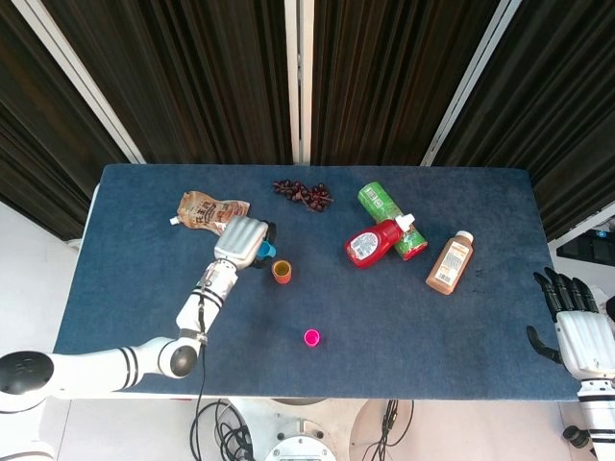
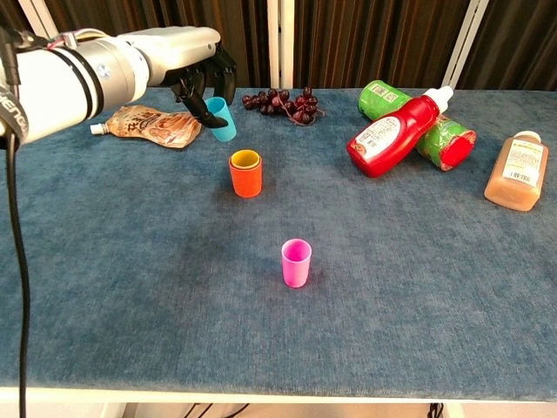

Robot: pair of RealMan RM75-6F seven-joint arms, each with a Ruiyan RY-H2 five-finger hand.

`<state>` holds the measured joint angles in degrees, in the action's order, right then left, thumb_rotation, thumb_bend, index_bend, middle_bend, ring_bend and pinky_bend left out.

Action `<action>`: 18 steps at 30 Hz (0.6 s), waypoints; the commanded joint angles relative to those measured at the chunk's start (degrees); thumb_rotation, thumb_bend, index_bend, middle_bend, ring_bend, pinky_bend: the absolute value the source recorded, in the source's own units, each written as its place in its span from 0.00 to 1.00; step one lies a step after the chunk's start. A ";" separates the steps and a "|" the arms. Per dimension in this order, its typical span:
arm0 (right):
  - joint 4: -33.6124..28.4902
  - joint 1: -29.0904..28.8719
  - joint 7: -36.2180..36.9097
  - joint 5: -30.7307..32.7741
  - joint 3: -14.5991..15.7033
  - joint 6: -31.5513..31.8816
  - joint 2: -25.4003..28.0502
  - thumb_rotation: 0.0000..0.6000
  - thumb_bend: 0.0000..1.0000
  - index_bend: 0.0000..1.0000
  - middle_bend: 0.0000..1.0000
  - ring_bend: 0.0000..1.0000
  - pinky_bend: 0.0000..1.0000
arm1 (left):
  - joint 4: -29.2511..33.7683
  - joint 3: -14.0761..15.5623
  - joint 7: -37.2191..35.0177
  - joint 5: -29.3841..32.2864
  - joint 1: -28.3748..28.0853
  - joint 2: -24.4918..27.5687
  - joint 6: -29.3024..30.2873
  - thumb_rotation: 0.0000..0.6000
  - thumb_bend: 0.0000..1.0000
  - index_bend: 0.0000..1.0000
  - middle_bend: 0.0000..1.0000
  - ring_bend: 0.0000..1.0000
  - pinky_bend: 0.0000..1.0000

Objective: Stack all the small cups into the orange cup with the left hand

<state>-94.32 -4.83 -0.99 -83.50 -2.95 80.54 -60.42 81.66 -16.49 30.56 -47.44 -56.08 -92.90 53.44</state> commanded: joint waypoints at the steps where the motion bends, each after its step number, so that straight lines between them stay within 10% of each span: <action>1: -0.21 0.00 -0.35 -0.20 0.15 0.04 -0.12 1.00 0.32 0.00 0.00 0.00 0.00 | 6.76 0.47 3.89 1.69 -0.07 3.54 1.74 1.00 0.28 0.54 0.52 0.56 0.62; 18: 1.20 -0.12 0.78 1.28 0.01 -1.11 -0.47 1.00 0.32 0.00 0.00 0.00 0.00 | 3.47 2.49 2.69 0.79 -1.47 -2.58 2.91 1.00 0.27 0.54 0.52 0.56 0.62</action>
<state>-93.20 -4.90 -0.28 -82.31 -2.91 79.51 -60.85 85.92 -13.90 33.76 -46.40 -57.33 -94.90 56.60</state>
